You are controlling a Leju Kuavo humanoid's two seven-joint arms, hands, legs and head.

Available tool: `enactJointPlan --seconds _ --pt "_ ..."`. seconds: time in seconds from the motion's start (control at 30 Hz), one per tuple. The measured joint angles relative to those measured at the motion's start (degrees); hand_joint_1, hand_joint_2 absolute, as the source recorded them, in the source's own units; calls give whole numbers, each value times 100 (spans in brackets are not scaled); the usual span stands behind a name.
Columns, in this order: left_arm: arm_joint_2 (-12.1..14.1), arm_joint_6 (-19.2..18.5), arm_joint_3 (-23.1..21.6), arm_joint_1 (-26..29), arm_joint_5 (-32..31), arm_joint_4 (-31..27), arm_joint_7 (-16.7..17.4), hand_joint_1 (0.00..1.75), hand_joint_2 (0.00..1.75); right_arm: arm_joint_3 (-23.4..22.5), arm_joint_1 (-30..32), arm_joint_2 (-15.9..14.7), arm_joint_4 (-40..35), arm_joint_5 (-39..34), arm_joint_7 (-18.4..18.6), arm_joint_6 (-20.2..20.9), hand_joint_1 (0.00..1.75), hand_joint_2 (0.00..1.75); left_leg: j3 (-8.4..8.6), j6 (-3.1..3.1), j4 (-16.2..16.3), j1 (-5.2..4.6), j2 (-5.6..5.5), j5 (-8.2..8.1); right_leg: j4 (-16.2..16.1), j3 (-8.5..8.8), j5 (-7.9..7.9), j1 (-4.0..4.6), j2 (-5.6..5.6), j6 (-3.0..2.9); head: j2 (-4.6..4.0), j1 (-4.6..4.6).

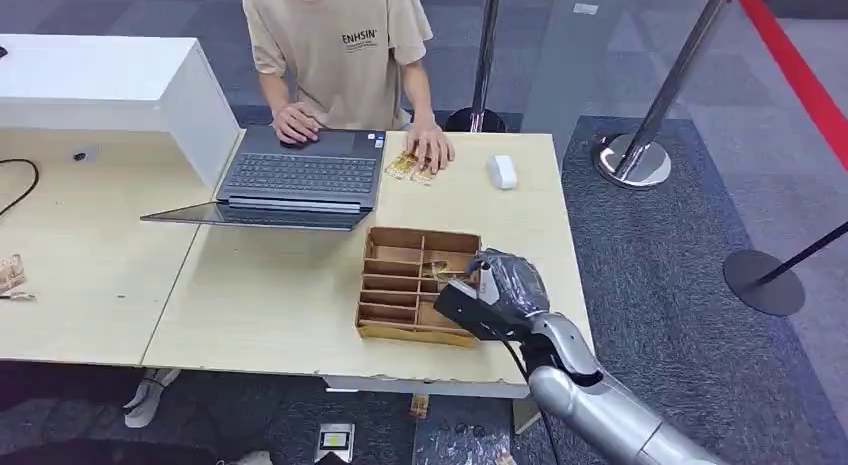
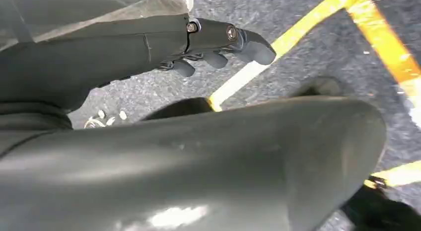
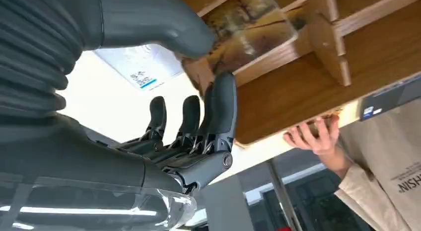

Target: Pass the card to the sensor for recognition and then transmit it.

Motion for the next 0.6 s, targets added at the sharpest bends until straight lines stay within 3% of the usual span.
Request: enactJointPlan --seconds 0.37,0.6 --pt "81 -22 -2 93 -22 7 -22 0 0 4 -51 -31 131 79 31 68 82 175 -1 0 0 0 -1 2 1 3 1 0 -1 1 0 2" --pt "89 -55 -2 96 -17 7 -22 0 0 4 -71 -31 162 57 24 70 89 175 -2 0 0 -1 -1 2 1 3 1 -1 -2 1 0 2"
